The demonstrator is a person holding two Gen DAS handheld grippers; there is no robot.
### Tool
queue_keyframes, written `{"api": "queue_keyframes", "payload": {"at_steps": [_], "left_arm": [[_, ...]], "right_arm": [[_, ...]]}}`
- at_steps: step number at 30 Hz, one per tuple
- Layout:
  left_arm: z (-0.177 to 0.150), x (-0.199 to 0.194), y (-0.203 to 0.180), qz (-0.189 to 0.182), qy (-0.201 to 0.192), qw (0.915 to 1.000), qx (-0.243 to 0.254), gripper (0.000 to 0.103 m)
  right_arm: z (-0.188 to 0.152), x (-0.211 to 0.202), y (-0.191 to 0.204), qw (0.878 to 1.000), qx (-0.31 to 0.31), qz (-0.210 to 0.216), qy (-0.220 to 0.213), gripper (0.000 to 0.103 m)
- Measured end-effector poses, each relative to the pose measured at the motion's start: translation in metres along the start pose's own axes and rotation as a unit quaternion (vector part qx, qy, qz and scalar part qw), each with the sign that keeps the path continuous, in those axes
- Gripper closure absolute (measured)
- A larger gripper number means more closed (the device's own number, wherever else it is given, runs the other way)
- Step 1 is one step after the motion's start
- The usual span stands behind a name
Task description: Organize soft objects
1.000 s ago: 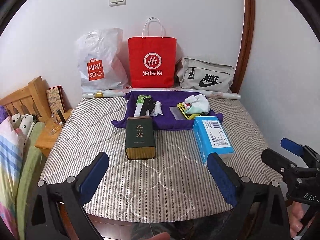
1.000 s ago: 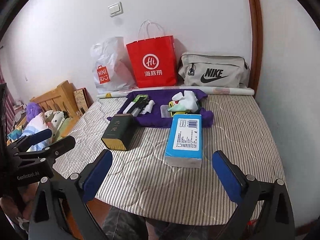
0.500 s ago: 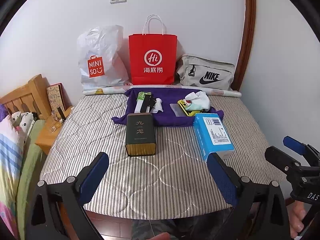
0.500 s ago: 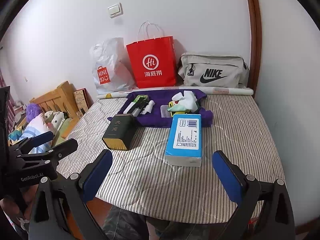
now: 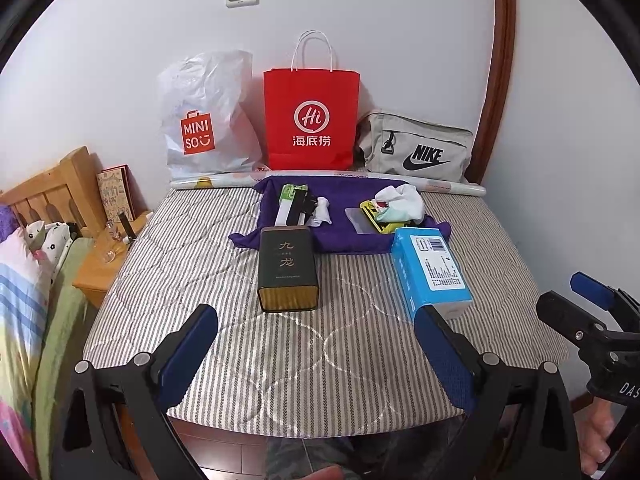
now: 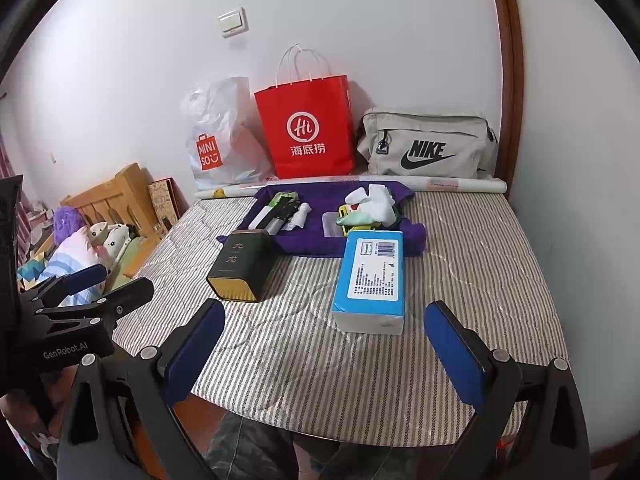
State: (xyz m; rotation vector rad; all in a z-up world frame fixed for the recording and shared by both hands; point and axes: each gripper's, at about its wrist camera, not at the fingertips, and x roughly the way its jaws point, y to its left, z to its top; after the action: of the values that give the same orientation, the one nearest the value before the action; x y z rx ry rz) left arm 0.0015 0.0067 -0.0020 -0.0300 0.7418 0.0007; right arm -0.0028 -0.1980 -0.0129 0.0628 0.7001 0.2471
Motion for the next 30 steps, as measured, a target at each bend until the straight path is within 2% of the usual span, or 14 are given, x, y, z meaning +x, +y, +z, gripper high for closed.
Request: {"api": "queue_keyframes", "payload": {"at_steps": [13,30], "left_arm": [[0.0000,-0.0013,-0.0005,-0.013,0.000,0.9999,-0.003,0.004],[-0.0015,-0.0038,-0.0009,-0.010,-0.001,1.0000,-0.001,0.004]], "right_arm": [[-0.0011,-0.0041,-0.0007,1.000,-0.001,-0.002,-0.003,0.004],[-0.0015,-0.0063,0.0002,1.000,-0.002,0.001,-0.002,0.004]]}}
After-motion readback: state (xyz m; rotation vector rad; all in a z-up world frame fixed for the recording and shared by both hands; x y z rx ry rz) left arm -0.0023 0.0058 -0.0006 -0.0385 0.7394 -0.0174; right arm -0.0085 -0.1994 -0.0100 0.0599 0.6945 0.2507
